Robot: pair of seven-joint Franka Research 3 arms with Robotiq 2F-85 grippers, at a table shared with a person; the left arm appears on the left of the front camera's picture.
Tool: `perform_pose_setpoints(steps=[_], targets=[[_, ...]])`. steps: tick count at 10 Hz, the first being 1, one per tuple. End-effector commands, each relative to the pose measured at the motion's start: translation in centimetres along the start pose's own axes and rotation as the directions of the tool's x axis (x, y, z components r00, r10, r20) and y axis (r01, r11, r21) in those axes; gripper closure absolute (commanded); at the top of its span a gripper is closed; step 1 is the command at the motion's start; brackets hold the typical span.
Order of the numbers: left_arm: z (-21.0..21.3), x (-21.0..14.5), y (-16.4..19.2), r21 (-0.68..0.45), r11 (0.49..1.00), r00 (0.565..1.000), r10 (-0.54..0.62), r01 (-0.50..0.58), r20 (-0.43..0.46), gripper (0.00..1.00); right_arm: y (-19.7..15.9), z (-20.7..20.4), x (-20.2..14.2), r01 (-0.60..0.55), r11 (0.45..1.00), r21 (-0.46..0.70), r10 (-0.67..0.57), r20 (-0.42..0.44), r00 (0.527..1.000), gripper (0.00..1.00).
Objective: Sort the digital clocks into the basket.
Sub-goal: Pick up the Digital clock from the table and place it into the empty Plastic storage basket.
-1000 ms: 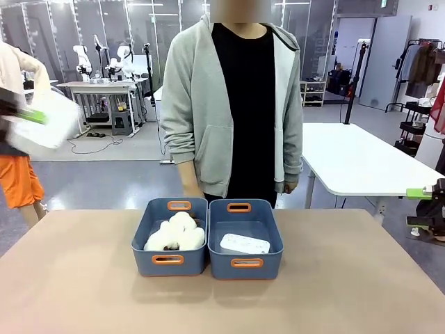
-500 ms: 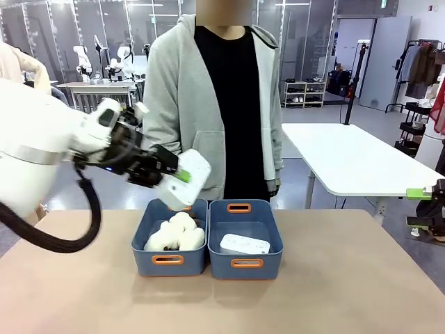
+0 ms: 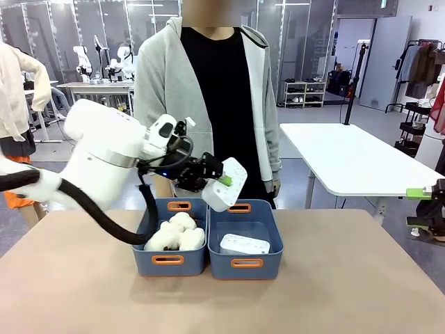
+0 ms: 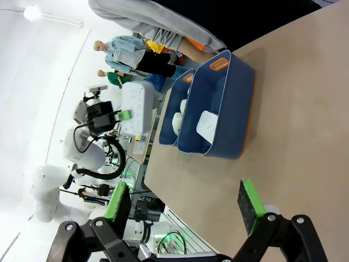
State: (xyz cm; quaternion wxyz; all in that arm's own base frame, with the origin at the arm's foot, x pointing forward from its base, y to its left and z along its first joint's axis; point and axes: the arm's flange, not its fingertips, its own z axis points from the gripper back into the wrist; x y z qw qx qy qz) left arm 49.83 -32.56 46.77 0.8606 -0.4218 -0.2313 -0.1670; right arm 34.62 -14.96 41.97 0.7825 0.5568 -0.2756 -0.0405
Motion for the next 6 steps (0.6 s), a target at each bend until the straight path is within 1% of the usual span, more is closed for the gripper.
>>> perform_pose_setpoints(steps=[1, 2, 3, 4, 5, 6], targets=[[-4.2, 1.1, 1.7, 0.064, 0.995, 0.991, 0.066, -0.074, 0.119, 1.00, -0.1, 0.1, 0.0, -0.016, 1.000, -0.001, 0.016, -0.014, 1.000, 0.00], [-5.6, 0.9, 3.1, 0.110, 0.990, 0.989, 0.074, -0.088, 0.126, 1.00, -0.1, 0.1, 0.0, -0.016, 1.000, -0.001, 0.016, -0.014, 1.000, 0.00], [-6.7, 0.6, 4.6, 0.094, 0.985, 0.986, 0.132, -0.141, 0.102, 1.00, -0.1, 0.1, 0.0, -0.016, 1.000, -0.001, 0.016, -0.014, 1.000, 0.00], [-8.0, 0.5, 6.2, 0.074, 0.983, 0.984, 0.162, -0.168, 0.079, 1.00, -0.1, 0.1, 0.0, -0.016, 1.000, -0.001, 0.016, -0.014, 1.000, 0.00], [-8.5, 0.1, 6.9, 0.087, 0.972, 0.974, 0.212, -0.218, 0.074, 1.00, -0.1, 0.1, 0.0, -0.016, 1.000, -0.001, 0.016, -0.014, 1.000, 0.00], [-8.9, -0.4, 7.0, 0.111, 0.970, 0.976, 0.213, -0.217, 0.043, 1.00, -0.1, 0.1, 0.0, -0.016, 1.000, -0.001, 0.016, -0.014, 1.000, 0.00]])
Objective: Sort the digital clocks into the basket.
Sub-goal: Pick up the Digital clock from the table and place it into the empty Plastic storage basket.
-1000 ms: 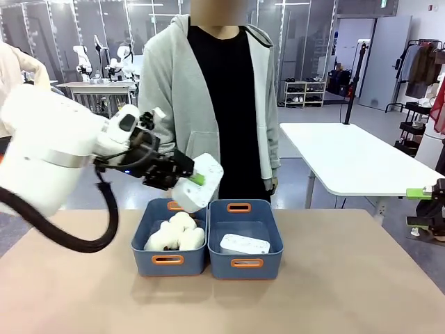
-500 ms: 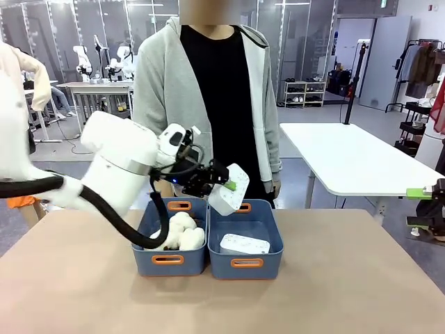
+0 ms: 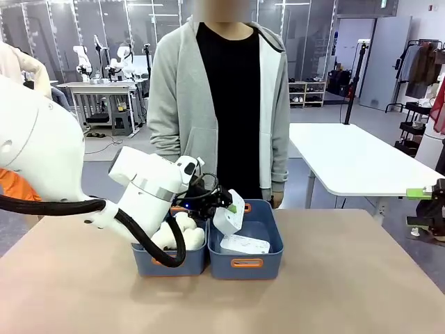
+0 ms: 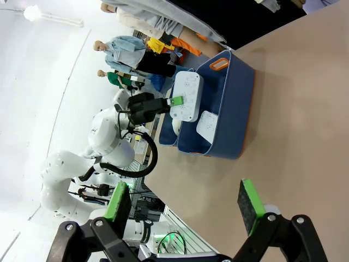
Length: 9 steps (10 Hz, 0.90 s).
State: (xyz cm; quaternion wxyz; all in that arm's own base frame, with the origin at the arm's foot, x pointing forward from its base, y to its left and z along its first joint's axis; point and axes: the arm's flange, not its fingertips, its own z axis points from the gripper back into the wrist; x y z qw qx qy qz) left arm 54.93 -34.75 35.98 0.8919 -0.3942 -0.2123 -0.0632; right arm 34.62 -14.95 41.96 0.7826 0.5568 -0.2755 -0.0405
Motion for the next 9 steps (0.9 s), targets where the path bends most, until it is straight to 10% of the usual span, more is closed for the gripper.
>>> perform_pose_setpoints(steps=[1, 2, 6, 9], targets=[[-0.1, 0.5, -1.2, 0.019, 0.999, 0.999, 0.040, -0.040, -0.014, 1.00, -0.1, 0.2, 0.0, -0.016, 1.000, -0.001, 0.016, -0.014, 1.000, 0.00], [-0.3, 0.9, -1.2, 0.013, 0.999, 0.999, 0.042, -0.042, -0.005, 0.40, -0.1, 0.2, 0.0, -0.016, 1.000, -0.001, 0.016, -0.014, 1.000, 0.00], [0.5, 1.2, -1.4, 0.012, 0.998, 0.997, 0.068, -0.068, -0.031, 0.09, -0.1, 0.2, 0.0, -0.016, 1.000, -0.001, 0.016, -0.014, 1.000, 0.00], [2.7, 1.4, -2.1, -0.050, 0.997, 0.990, 0.054, -0.061, -0.132, 0.09, -0.1, 0.2, 0.0, -0.016, 1.000, -0.001, 0.016, -0.014, 1.000, 0.00]])
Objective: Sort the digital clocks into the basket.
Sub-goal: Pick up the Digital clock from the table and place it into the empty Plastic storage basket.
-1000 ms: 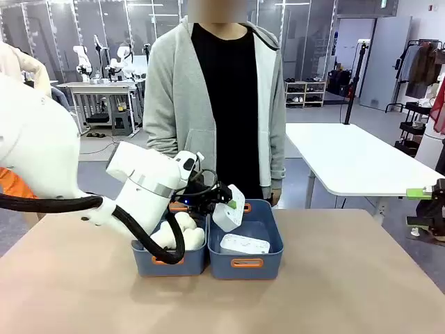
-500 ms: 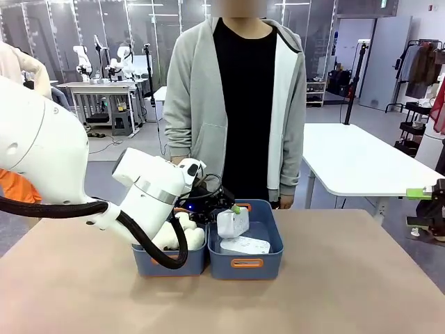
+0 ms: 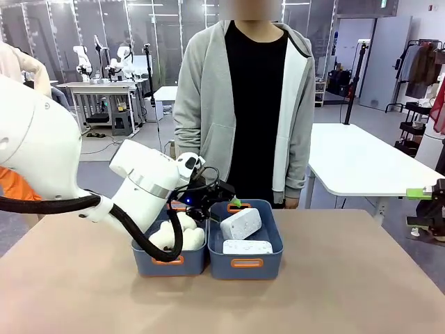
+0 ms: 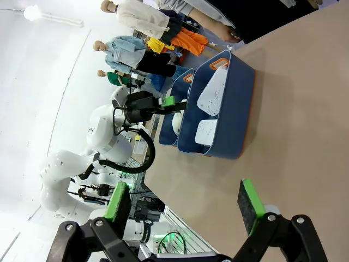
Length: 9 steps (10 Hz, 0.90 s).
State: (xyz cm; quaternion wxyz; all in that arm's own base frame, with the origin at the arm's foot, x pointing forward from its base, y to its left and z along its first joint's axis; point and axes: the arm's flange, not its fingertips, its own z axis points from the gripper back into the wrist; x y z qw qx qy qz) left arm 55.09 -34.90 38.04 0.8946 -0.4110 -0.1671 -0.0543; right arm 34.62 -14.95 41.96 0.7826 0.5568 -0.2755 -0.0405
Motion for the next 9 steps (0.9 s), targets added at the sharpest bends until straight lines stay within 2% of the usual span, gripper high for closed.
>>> perform_pose_setpoints(steps=[1, 2, 3, 5, 7, 9], targets=[[2.8, 0.0, -1.3, -0.053, 0.999, 0.999, 0.002, -0.004, -0.047, 0.09, -0.1, 0.2, 0.0, -0.016, 1.000, -0.001, 0.016, -0.014, 1.000, 0.00], [3.8, -0.4, -1.7, -0.079, 0.995, 0.998, 0.058, -0.061, -0.034, 0.09, -0.1, 0.2, 0.0, -0.016, 1.000, -0.001, 0.016, -0.014, 1.000, 0.00], [4.8, -0.6, -2.9, -0.099, 0.993, 0.998, 0.065, -0.067, -0.026, 0.09, -0.1, 0.2, 0.0, -0.016, 1.000, -0.001, 0.016, -0.014, 1.000, 0.00], [8.4, -1.4, -4.5, -0.168, 0.975, 0.989, 0.138, -0.144, -0.043, 0.09, -0.1, 0.2, 0.0, -0.016, 1.000, -0.001, 0.016, -0.014, 1.000, 0.00], [11.4, -2.1, -4.1, -0.208, 0.962, 0.984, 0.172, -0.177, -0.045, 0.09, -0.1, 0.2, 0.0, -0.016, 1.000, -0.001, 0.016, -0.014, 1.000, 0.00], [15.8, -3.3, -2.8, -0.380, 0.884, 0.958, 0.213, -0.272, -0.190, 0.09, -0.1, 0.2, 0.0, -0.016, 1.000, -0.001, 0.016, -0.014, 1.000, 0.00]])
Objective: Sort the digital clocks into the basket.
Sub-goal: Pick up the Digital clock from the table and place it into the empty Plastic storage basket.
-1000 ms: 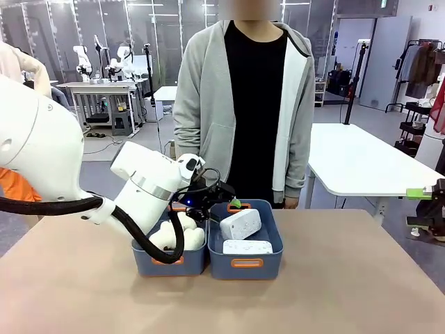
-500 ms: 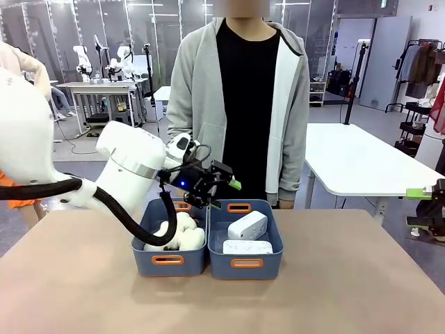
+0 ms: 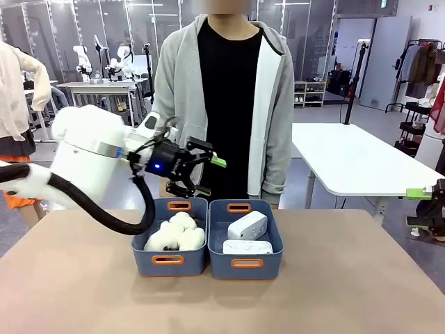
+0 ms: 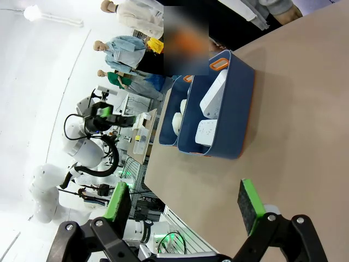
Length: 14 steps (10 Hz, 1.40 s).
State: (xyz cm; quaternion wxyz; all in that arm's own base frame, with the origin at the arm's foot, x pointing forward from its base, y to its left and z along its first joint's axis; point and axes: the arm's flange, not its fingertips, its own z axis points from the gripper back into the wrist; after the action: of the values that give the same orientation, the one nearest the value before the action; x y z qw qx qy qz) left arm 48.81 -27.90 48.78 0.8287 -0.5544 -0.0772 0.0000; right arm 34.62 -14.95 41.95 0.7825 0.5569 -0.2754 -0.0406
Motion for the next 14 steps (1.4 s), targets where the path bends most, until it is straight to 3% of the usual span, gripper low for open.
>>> perform_pose_setpoints(steps=[1, 2, 4, 6, 7, 8, 9, 11, 12, 13, 14], targets=[[6.2, -1.6, 2.1, -0.189, 0.968, 0.983, 0.149, -0.166, -0.103, 0.09, -0.1, 0.2, 0.0, -0.016, 1.000, -0.001, 0.016, -0.014, 1.000, 0.00], [9.7, -1.7, 3.2, -0.216, 0.959, 0.982, 0.171, -0.185, -0.078, 0.09, -0.1, 0.2, 0.0, -0.016, 1.000, -0.001, 0.016, -0.014, 1.000, 0.00], [17.1, -3.0, 5.6, -0.294, 0.949, 0.992, 0.094, -0.115, -0.084, 0.09, -0.1, 0.2, 0.0, -0.016, 1.000, -0.001, 0.016, -0.014, 1.000, 0.00], [25.3, -4.6, 10.0, -0.276, 0.957, 0.993, -0.110, 0.092, -0.051, 0.09, -0.1, 0.2, 0.0, -0.016, 1.000, -0.001, 0.016, -0.014, 1.000, 0.00], [30.3, -5.7, 13.2, -0.272, 0.947, 0.984, -0.175, 0.173, 0.018, 0.09, -0.1, 0.2, 0.0, -0.016, 1.000, -0.001, 0.016, -0.014, 1.000, 0.00], [34.2, -6.7, 16.5, -0.238, 0.961, 0.990, -0.139, 0.143, 0.034, 0.09, -0.1, 0.2, 0.0, -0.016, 1.000, -0.001, 0.016, -0.014, 1.000, 0.00], [37.7, -7.7, 19.2, -0.281, 0.949, 0.989, -0.128, 0.144, 0.074, 0.09, -0.1, 0.2, 0.0, -0.016, 1.000, -0.001, 0.016, -0.014, 1.000, 0.00], [43.0, -9.4, 23.3, -0.272, 0.939, 0.976, -0.191, 0.212, 0.102, 0.09, -0.1, 0.2, 0.0, -0.016, 1.000, -0.001, 0.016, -0.014, 1.000, 0.00], [45.2, -10.1, 25.0, -0.242, 0.944, 0.968, -0.189, 0.225, 0.165, 0.09, -0.1, 0.2, 0.0, -0.016, 1.000, -0.001, 0.016, -0.014, 1.000, 0.00], [46.3, -10.5, 25.7, -0.253, 0.942, 0.964, -0.171, 0.220, 0.204, 0.09, -0.1, 0.2, 0.0, -0.016, 1.000, -0.001, 0.016, -0.014, 1.000, 0.00], [44.1, -11.3, 24.4, -0.249, 0.950, 0.975, -0.149, 0.187, 0.165, 0.09, -0.1, 0.2, 0.0, -0.016, 1.000, -0.001, 0.016, -0.014, 1.000, 0.00]])
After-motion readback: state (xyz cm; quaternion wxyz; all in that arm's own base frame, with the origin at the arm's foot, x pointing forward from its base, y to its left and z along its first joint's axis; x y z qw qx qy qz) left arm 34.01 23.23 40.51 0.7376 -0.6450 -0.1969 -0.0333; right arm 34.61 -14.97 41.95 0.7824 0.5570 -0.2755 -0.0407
